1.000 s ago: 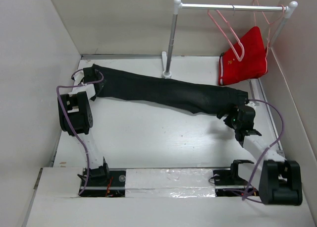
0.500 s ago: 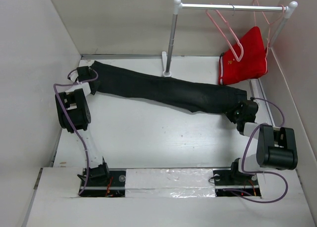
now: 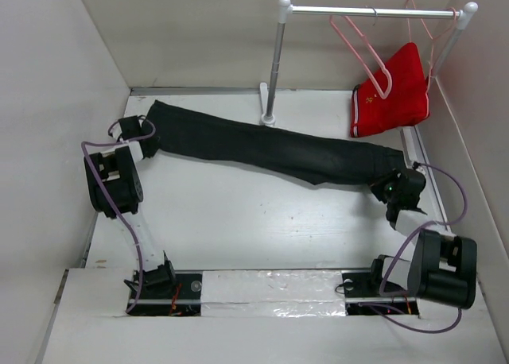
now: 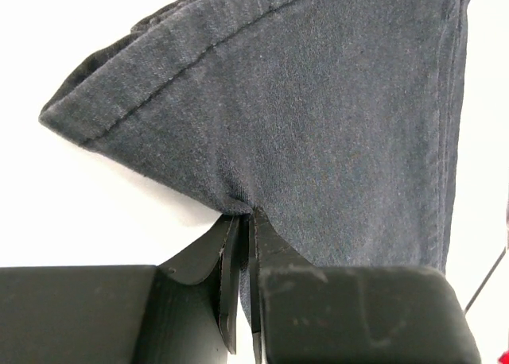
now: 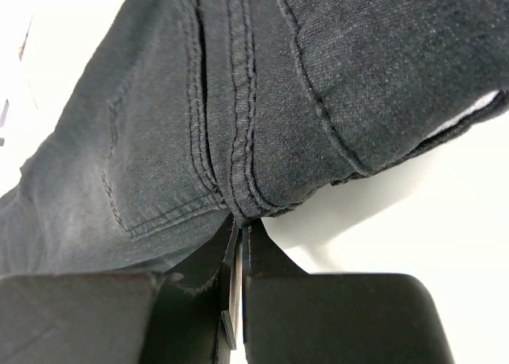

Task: Place the trousers on the hanger
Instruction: Fold the trousers at the center of the board.

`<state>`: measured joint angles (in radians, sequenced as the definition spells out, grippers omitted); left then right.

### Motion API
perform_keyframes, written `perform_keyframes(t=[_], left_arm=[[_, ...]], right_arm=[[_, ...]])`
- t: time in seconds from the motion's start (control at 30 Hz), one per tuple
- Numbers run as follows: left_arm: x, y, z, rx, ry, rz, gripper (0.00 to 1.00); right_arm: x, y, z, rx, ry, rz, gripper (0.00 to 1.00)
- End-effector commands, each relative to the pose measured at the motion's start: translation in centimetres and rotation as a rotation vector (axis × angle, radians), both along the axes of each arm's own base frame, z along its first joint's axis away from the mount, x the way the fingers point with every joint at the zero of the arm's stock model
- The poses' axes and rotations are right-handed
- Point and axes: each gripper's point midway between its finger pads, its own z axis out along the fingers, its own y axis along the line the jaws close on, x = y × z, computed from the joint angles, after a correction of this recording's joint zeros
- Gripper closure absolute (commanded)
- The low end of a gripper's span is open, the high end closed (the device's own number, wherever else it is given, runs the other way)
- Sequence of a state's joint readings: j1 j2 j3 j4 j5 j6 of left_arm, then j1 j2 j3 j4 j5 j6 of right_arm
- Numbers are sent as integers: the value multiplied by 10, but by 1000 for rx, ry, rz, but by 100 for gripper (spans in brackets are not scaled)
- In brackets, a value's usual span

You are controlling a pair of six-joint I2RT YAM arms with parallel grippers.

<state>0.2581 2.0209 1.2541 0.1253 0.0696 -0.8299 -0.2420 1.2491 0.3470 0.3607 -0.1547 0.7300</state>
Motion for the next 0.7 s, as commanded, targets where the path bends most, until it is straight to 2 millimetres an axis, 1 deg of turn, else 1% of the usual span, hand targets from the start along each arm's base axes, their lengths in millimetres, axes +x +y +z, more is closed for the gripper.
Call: perform_keyframes(t=[0.0,0.03,0.07,0.1,0.13,0.17,0.23,0.27,0.3,0.33,0.37,0.4,0.43,0.47,0.5,0.53,0.57,0.6,0.63,0.67], left_arm=[[-35,3,6,23,25,36,100],[-42,4,10,36,28,43,100],[-49,6,11,51,45,56,100],[-60,16,8,96,86,98,100],[-75,18,11,121,103,115,100],[-90,26,11,167,136,157,100],[-111,33,17,208,152,216,100],[-134,31,22,206,156,254,100],[-149,32,23,217,172,288,100],[-163,31,23,219,174,311,100],[-183,30,27,232,158,340,100],[-189,31,30,246,140,348,100],[-195,31,33,253,130,359,99],[-198,30,43,247,91,372,88],[-197,27,48,235,75,363,68],[-197,28,56,231,64,376,57],[-190,27,77,236,8,374,48],[-186,26,91,247,-26,352,41],[-181,21,108,259,-79,334,41],[-176,12,143,276,-184,308,41]], right_arm=[[-17,-24,6,-66,-18,-52,100],[-24,-28,11,-93,-38,-50,100],[-31,-40,12,-104,-39,-84,100],[-41,-39,7,-99,-11,-75,100],[-46,-42,9,-124,-8,-62,100],[-54,-45,13,-120,-14,-64,100],[-62,-45,16,-127,-20,-57,100],[-67,-45,16,-143,-16,-39,100],[-72,-40,19,-139,-24,-14,100],[-78,-40,17,-131,-11,-14,100],[-81,-35,14,-130,-9,5,100],[-82,-32,15,-128,-17,25,95],[-80,-31,16,-138,-33,35,79],[-76,-30,19,-147,-62,51,59],[-76,-35,18,-145,-44,33,25],[-78,-35,12,-133,-4,44,15],[-80,-35,10,-138,23,62,8],[-78,-39,10,-137,18,46,1],[-79,-43,5,-125,28,22,0],[-79,-54,4,-118,15,-35,0]])
